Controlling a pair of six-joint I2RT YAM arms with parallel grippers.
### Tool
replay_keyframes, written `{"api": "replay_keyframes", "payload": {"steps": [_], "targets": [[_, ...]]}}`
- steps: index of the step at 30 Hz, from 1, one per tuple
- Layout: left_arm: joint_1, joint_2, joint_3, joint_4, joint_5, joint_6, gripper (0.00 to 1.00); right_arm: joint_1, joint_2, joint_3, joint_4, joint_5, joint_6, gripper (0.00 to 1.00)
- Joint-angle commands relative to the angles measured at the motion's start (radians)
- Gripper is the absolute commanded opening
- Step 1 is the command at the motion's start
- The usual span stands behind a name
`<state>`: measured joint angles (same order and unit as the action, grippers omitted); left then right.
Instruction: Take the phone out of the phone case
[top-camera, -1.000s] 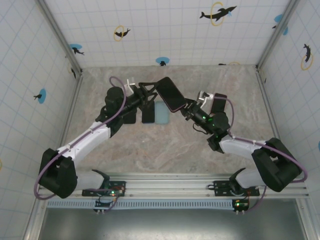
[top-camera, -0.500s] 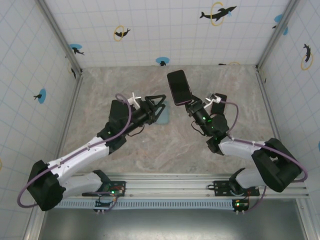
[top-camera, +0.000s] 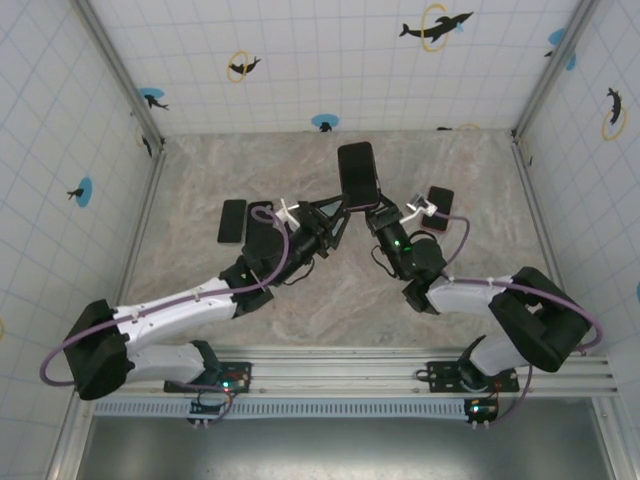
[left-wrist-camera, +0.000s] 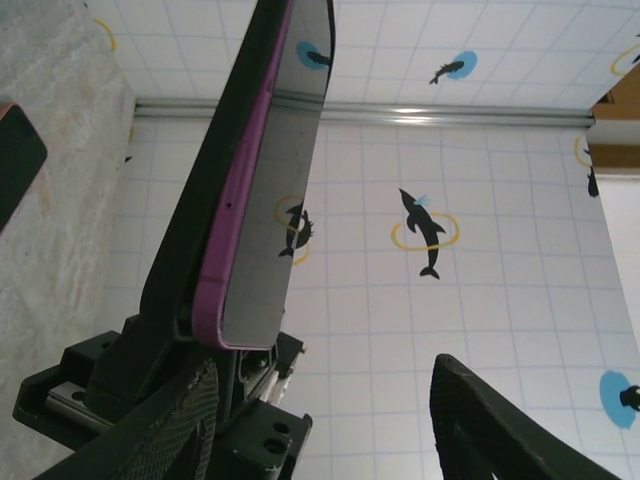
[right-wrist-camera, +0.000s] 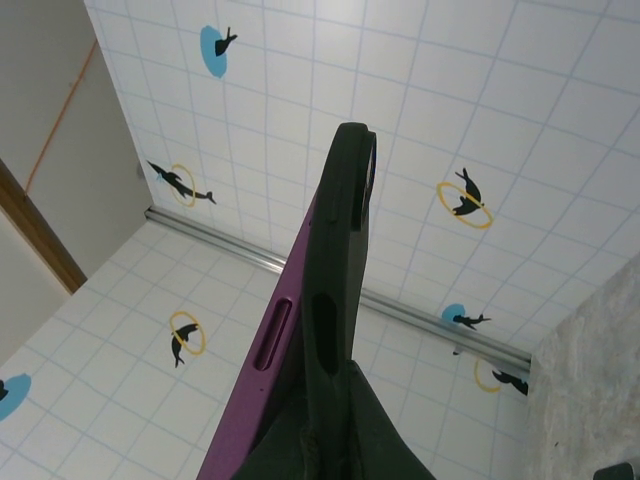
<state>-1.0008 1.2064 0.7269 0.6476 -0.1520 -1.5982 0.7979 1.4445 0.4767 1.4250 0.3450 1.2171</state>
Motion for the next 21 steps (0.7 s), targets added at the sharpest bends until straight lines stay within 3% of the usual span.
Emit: {"api": "replay_keyframes", "payload": {"steps": [1,21], "targets": [[-0.018,0.017,-0.003,0.078,-0.099,-0.051,0.55,0.012,0.011,0.044,0.119,0.064,-0.028,0.0],[-0.016,0.14,0.04,0.175,-0.082,-0.076,0.48,0.029,0.03,0.032,0.175,0.039,-0.014,0.0]]}}
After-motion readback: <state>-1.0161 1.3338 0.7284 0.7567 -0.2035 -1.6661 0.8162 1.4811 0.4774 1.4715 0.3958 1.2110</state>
